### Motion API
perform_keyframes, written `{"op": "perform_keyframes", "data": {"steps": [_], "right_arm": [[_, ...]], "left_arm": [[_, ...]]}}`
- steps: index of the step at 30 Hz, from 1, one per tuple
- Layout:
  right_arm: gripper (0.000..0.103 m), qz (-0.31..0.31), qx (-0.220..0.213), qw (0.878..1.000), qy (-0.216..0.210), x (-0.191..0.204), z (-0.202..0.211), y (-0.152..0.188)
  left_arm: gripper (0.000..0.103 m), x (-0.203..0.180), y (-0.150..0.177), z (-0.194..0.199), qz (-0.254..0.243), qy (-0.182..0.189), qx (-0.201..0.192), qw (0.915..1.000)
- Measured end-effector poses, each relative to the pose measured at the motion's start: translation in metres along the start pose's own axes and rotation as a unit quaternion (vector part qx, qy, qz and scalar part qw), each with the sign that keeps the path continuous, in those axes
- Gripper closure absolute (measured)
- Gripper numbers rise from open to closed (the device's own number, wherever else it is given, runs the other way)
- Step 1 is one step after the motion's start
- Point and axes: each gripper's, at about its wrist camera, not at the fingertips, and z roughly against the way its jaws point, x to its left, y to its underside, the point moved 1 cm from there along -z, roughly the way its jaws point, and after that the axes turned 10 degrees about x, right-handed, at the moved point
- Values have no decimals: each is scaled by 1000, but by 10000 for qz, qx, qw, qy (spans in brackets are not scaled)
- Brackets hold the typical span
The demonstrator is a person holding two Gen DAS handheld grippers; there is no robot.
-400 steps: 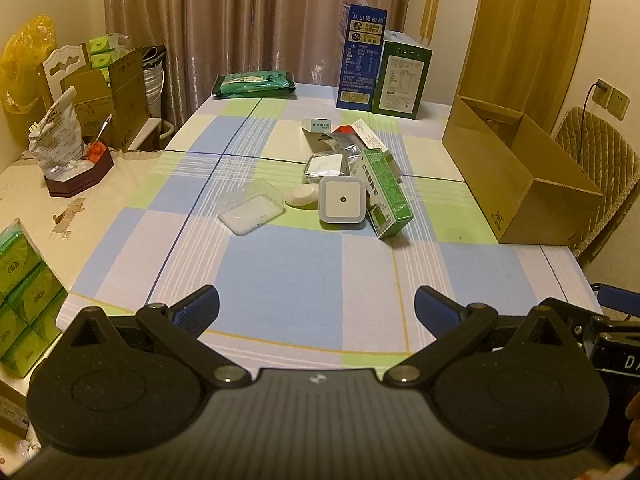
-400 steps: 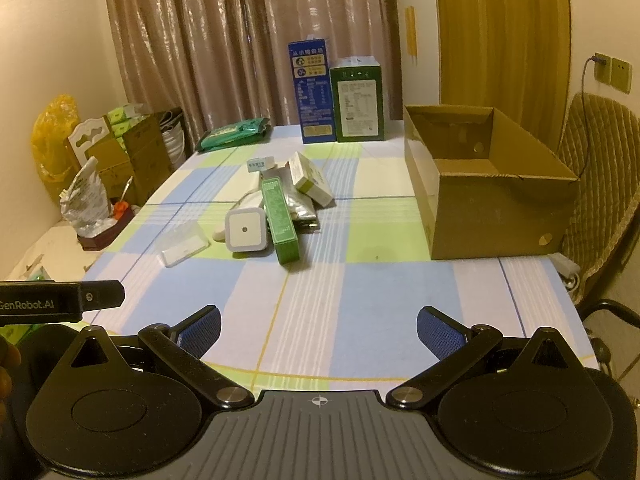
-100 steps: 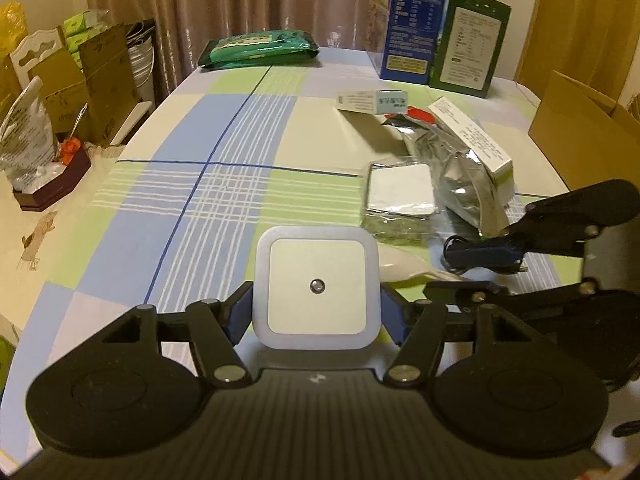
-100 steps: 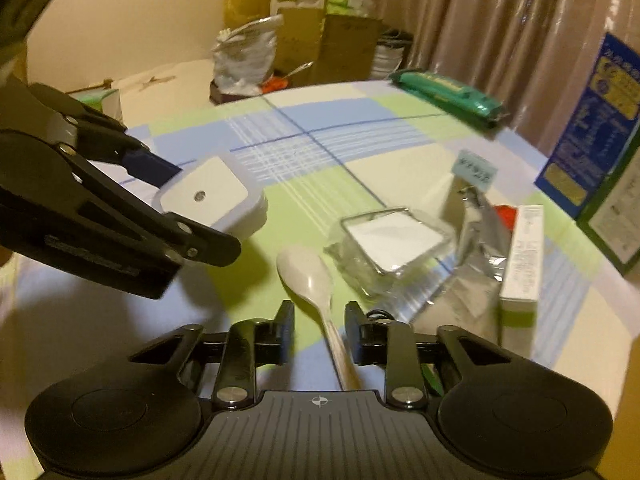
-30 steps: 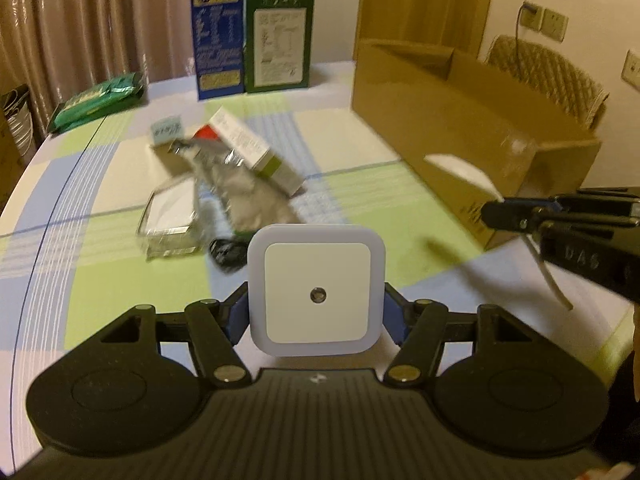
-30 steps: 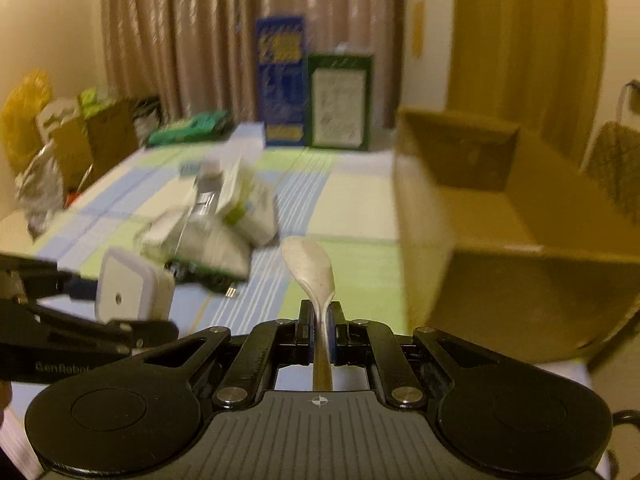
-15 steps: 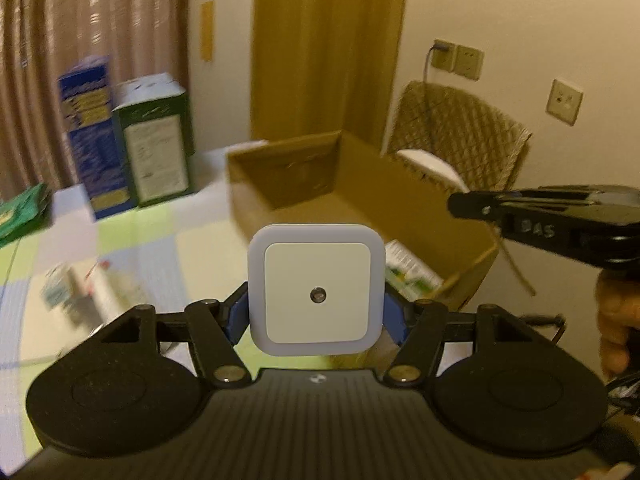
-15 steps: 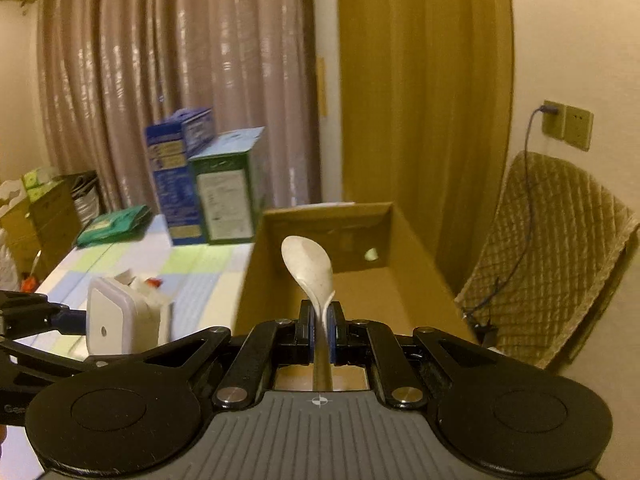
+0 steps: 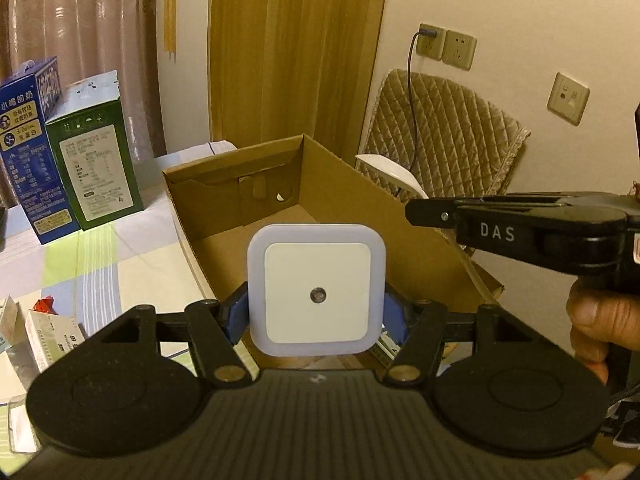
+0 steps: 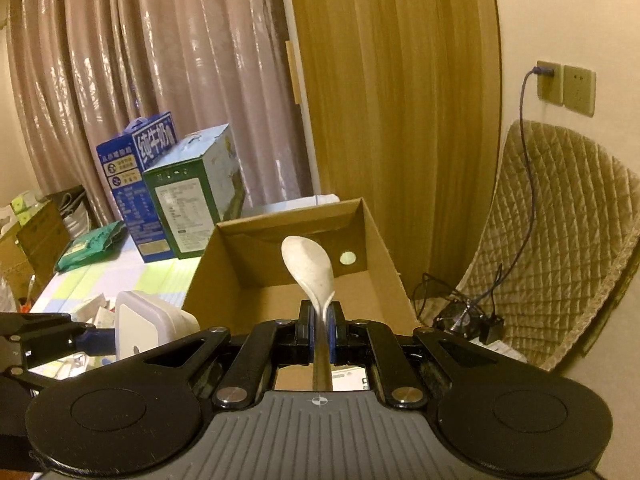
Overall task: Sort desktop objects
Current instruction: 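Carry the night-light and spoon over the cardboard box with both grippers, then drop the night-light and spoon into the cardboard box by opening both grippers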
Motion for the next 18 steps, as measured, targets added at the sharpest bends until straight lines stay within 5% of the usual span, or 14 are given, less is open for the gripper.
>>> {"op": "perform_keyframes", "data": {"steps": [18], "right_arm": [[99, -129, 209, 9993, -270, -1, -24, -2]], "left_arm": [[30, 28, 10, 20, 166, -147, -194, 9996]]}}
